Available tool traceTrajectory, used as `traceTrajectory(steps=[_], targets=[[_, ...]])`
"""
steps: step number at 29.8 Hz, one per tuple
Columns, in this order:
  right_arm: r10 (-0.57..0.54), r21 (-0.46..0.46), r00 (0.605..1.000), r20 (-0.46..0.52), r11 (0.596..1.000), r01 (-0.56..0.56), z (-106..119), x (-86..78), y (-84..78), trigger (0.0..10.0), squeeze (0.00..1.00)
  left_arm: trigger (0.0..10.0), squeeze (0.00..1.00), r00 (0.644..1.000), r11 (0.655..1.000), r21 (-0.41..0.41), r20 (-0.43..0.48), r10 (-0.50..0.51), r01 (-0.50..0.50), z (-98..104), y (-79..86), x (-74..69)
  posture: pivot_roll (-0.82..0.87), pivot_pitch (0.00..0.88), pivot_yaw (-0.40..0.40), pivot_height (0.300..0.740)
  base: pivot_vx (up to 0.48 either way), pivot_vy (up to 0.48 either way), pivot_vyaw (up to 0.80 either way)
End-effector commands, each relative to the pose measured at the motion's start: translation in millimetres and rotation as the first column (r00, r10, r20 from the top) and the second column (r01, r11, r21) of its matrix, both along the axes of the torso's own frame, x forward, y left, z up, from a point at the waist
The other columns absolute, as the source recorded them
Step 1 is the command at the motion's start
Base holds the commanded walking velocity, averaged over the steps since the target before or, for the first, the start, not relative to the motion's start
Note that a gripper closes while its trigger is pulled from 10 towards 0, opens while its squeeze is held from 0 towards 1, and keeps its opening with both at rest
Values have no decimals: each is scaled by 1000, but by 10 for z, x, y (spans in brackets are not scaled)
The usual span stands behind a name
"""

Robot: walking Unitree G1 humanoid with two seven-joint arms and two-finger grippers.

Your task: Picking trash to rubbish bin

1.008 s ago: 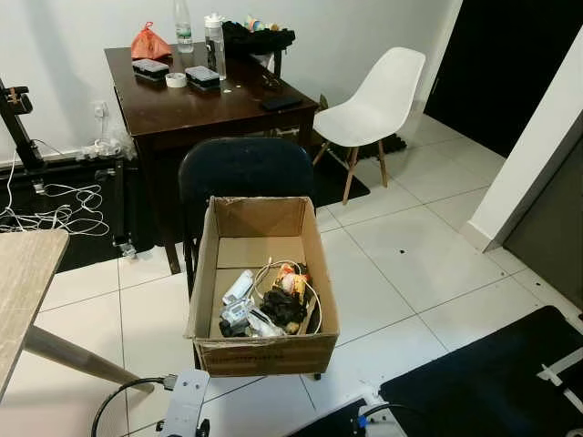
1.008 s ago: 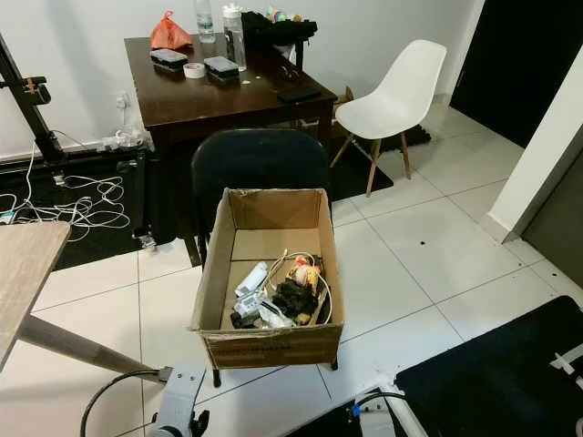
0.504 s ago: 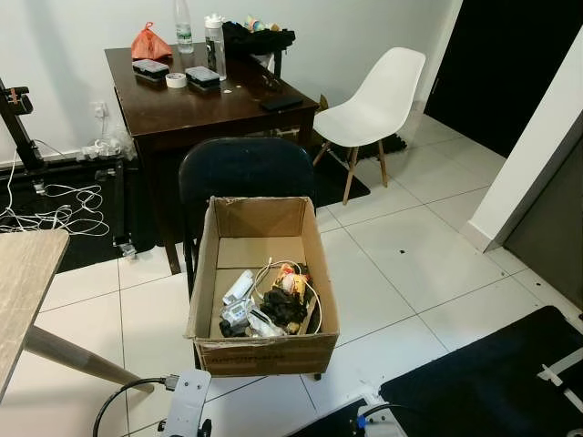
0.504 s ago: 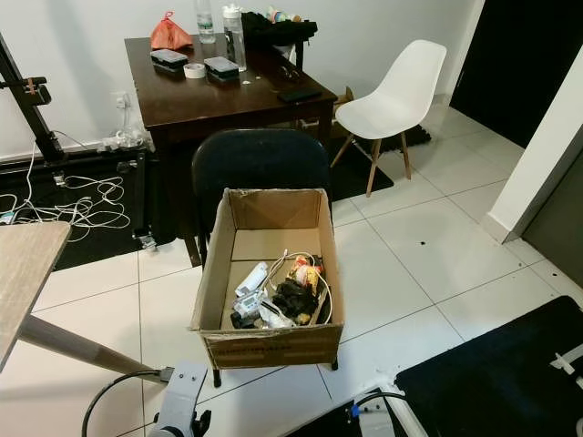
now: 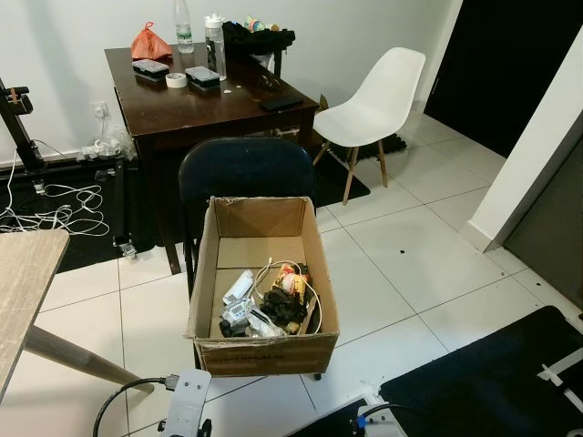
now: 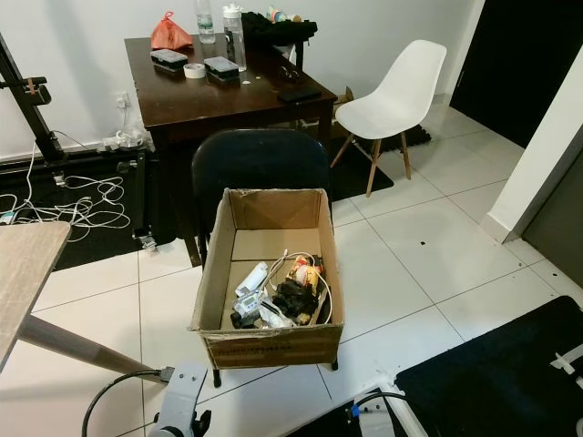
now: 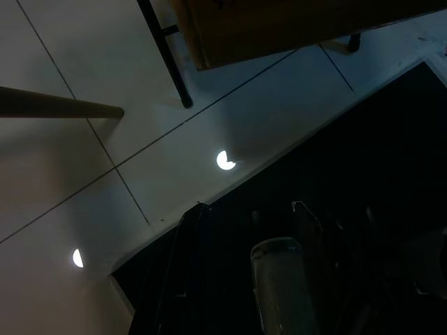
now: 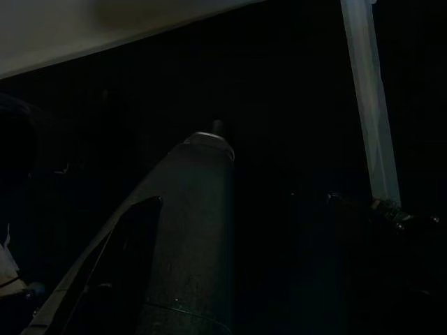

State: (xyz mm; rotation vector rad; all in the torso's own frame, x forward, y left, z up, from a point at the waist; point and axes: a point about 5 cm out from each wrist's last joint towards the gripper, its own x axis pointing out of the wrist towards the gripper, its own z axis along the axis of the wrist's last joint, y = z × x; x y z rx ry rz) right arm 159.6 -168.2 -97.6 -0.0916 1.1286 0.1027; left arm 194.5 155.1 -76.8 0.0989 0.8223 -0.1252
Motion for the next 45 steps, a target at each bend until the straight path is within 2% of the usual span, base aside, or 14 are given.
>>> traceTrajectory(steps=[1,22,31,33,37,45], targets=[[-9,4,1000,-2,1000,9,-4,-6,18,10000,0,10000,0,1000,1000,-5,-4,-7,7,-8,-25,-14,107,0,-16,740,0,0,0],[-1,0,1000,2,1000,1,7,21,10,10000,0,10000,0,1000,1000,-7,4,-12,12,8,-39,18,107,7,-18,740,0,0,0],[8,0,1000,27,1000,-8,49,129,55,10000,0,10000,0,1000,1000,8,25,-17,17,79,20,157,118,0,-4,740,0,0,0],[-2,5,999,40,1000,1,67,173,80,10000,0,10000,0,999,1000,14,43,-8,7,124,61,233,120,0,-14,740,0,0,0],[-7,20,998,63,1000,6,97,240,107,10000,0,10000,0,997,1000,13,77,21,-22,188,118,327,141,81,-27,740,0,0,0],[-2,21,998,58,1000,1,98,243,109,10000,0,10000,0,997,999,7,64,36,-36,143,133,245,148,78,-32,740,0,0,0]])
